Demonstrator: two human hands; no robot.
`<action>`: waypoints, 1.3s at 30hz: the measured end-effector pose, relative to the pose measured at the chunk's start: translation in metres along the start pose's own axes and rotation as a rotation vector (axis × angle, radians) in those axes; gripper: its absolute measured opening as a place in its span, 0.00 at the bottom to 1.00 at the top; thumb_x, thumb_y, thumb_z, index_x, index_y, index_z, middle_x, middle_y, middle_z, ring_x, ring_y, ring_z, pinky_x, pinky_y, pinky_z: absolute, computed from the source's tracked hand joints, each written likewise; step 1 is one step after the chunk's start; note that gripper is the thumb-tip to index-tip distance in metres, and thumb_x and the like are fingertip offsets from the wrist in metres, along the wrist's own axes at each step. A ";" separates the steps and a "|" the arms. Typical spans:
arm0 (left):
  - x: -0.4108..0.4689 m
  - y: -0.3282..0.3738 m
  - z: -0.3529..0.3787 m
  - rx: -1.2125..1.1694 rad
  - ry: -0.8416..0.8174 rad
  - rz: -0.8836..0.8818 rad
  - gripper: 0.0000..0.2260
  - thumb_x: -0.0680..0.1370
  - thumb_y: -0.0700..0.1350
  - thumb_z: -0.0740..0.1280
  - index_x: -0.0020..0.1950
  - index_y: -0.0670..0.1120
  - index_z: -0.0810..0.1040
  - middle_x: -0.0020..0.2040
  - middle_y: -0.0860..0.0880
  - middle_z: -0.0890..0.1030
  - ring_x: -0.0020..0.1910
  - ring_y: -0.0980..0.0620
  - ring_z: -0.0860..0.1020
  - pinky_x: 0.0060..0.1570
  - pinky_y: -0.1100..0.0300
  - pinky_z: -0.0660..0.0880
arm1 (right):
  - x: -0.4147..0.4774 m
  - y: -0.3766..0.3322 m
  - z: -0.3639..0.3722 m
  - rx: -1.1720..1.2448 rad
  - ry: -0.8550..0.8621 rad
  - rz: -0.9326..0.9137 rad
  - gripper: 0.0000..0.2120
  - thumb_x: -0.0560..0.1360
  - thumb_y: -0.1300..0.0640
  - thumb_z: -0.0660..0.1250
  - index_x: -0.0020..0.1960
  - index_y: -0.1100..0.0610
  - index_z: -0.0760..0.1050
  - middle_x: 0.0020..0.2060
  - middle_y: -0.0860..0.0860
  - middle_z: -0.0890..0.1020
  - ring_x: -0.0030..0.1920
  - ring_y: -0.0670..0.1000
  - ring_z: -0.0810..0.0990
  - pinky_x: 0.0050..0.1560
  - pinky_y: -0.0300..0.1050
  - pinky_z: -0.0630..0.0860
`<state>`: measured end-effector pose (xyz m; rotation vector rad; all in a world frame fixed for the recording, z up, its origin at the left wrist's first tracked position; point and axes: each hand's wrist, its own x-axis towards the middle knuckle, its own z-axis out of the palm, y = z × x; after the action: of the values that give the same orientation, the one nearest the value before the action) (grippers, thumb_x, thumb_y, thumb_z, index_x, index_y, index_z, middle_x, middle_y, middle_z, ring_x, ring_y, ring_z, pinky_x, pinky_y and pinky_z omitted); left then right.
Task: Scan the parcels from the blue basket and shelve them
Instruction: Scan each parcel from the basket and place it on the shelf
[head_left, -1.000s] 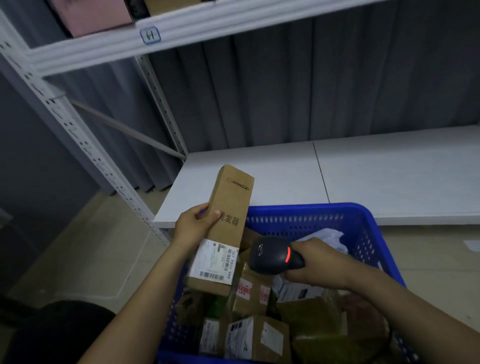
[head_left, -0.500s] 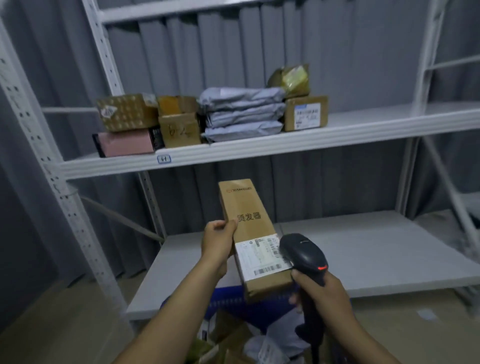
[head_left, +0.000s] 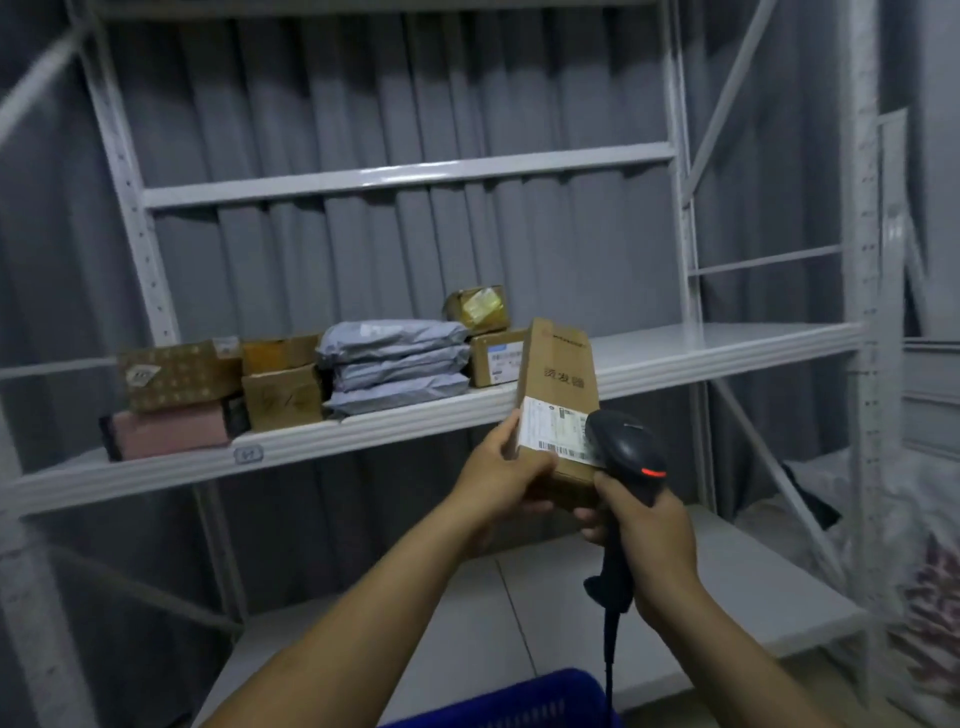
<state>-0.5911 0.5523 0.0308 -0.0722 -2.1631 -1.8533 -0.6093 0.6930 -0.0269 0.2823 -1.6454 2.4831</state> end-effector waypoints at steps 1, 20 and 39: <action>0.011 0.008 0.006 -0.004 0.019 0.021 0.25 0.77 0.40 0.66 0.70 0.60 0.69 0.61 0.50 0.79 0.54 0.49 0.81 0.42 0.54 0.82 | 0.011 -0.006 -0.003 0.003 0.010 -0.016 0.03 0.75 0.59 0.70 0.49 0.56 0.78 0.34 0.59 0.85 0.36 0.60 0.84 0.41 0.55 0.82; 0.206 -0.001 0.078 0.348 0.355 -0.094 0.33 0.78 0.55 0.65 0.77 0.47 0.55 0.72 0.42 0.66 0.65 0.41 0.72 0.58 0.50 0.77 | 0.199 -0.036 -0.062 -0.246 0.014 -0.109 0.08 0.73 0.56 0.71 0.46 0.61 0.79 0.32 0.57 0.83 0.29 0.53 0.81 0.31 0.44 0.77; 0.308 -0.019 0.054 1.718 0.226 0.406 0.25 0.81 0.60 0.50 0.78 0.59 0.51 0.72 0.44 0.66 0.71 0.42 0.64 0.69 0.45 0.58 | 0.257 -0.008 -0.062 -0.336 -0.050 -0.045 0.08 0.72 0.57 0.70 0.41 0.63 0.78 0.28 0.57 0.81 0.24 0.52 0.78 0.27 0.40 0.72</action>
<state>-0.9000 0.5552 0.0827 0.0628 -2.4878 0.4828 -0.8614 0.7581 0.0179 0.3357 -2.0117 2.1352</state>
